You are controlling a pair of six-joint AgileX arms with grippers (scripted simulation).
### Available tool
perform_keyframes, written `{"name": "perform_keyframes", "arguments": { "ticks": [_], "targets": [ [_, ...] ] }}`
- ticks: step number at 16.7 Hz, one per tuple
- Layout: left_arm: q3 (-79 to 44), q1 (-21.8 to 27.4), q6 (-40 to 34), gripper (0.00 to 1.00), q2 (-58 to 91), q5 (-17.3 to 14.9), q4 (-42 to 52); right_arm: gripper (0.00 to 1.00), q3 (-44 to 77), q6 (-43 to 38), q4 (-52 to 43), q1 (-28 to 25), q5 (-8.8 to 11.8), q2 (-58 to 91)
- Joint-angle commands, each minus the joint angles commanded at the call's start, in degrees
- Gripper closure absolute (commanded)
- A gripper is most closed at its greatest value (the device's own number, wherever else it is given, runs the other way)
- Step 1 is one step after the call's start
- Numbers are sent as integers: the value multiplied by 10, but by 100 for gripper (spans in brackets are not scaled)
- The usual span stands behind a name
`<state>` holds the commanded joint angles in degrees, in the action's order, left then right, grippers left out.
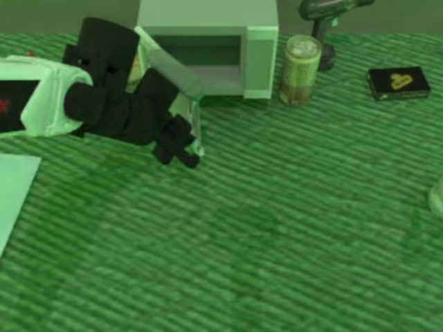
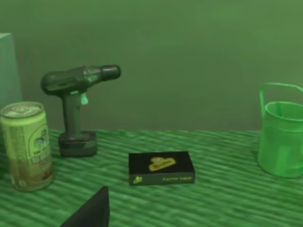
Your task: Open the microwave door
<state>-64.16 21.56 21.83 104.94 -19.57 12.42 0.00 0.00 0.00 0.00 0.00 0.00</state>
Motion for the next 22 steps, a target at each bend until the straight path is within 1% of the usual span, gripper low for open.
{"name": "perform_keyframes", "arguments": {
  "ticks": [2, 22],
  "targets": [
    [2, -5, 9, 100, 0, -6, 4, 0, 0, 0, 0, 0, 0, 0],
    [2, -5, 9, 100, 0, -6, 4, 0, 0, 0, 0, 0, 0, 0]
  ]
}}
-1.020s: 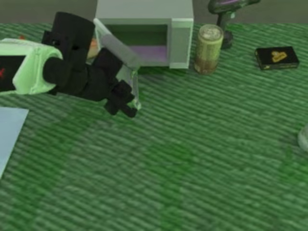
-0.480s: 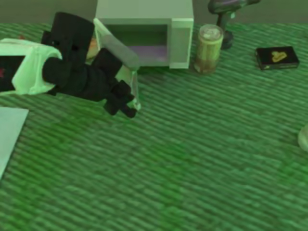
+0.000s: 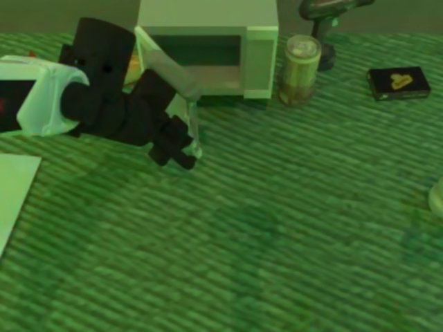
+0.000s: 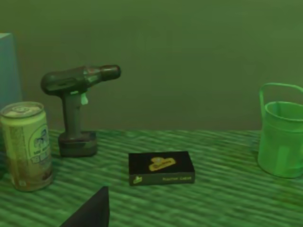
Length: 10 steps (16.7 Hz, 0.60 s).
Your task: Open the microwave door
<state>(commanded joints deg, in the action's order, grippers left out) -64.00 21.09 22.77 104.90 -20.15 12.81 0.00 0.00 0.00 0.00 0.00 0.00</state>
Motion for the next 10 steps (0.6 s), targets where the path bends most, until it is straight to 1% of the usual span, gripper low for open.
{"name": "perform_keyframes", "arguments": {
  "ticks": [4, 6, 10],
  "targets": [
    [0, 0, 0, 100, 0, 0, 0, 0, 0, 0, 0, 0, 0, 0],
    [2, 3, -1, 100, 0, -4, 1, 0, 0, 0, 0, 0, 0, 0],
    [1, -8, 23, 100, -1, -18, 11, 0, 0, 0, 0, 0, 0, 0]
  ]
}}
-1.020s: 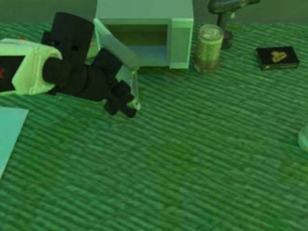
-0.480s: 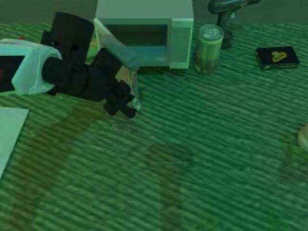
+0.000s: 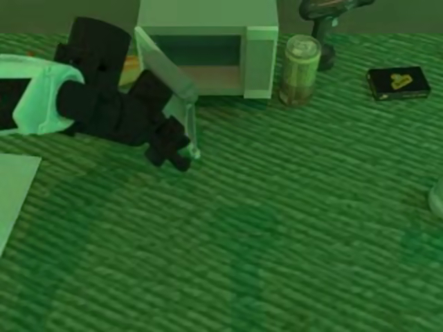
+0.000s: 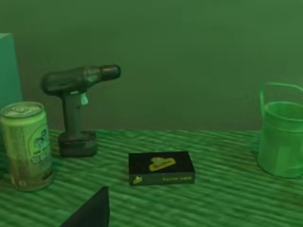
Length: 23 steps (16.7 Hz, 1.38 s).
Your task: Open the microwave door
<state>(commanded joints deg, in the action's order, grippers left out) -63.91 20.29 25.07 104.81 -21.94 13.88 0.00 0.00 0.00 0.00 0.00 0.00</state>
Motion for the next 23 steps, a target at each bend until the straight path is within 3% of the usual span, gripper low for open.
{"name": "perform_keyframes", "arguments": {
  "ticks": [5, 23],
  "targets": [
    [-1, -13, 27, 100, -2, -16, 11, 0, 0, 0, 0, 0, 0, 0],
    [-1, -13, 27, 100, -2, -16, 11, 0, 0, 0, 0, 0, 0, 0]
  ]
}}
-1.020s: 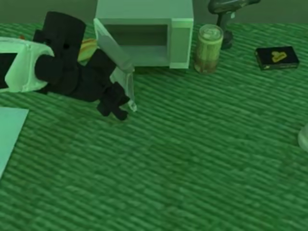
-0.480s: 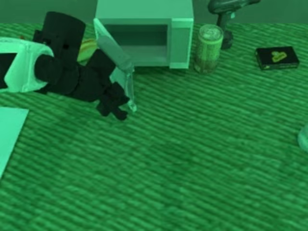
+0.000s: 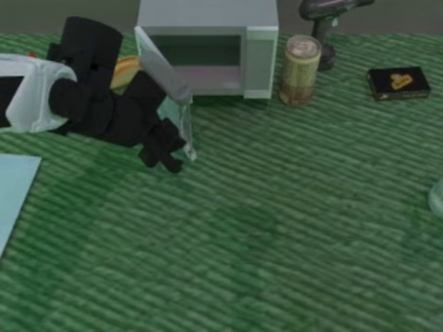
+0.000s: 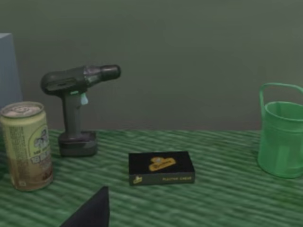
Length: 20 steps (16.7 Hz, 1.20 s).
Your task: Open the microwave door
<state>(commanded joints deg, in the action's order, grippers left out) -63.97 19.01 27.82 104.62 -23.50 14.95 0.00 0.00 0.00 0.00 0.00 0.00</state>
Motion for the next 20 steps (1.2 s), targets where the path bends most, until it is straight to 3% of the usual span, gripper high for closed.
{"name": "perform_keyframes", "arguments": {
  "ticks": [8, 20],
  "targets": [
    [2, 3, -1, 100, 0, -4, 1, 0, 0, 0, 0, 0, 0, 0],
    [-5, -22, 55, 100, 1, -33, 27, 0, 0, 0, 0, 0, 0, 0]
  ]
}}
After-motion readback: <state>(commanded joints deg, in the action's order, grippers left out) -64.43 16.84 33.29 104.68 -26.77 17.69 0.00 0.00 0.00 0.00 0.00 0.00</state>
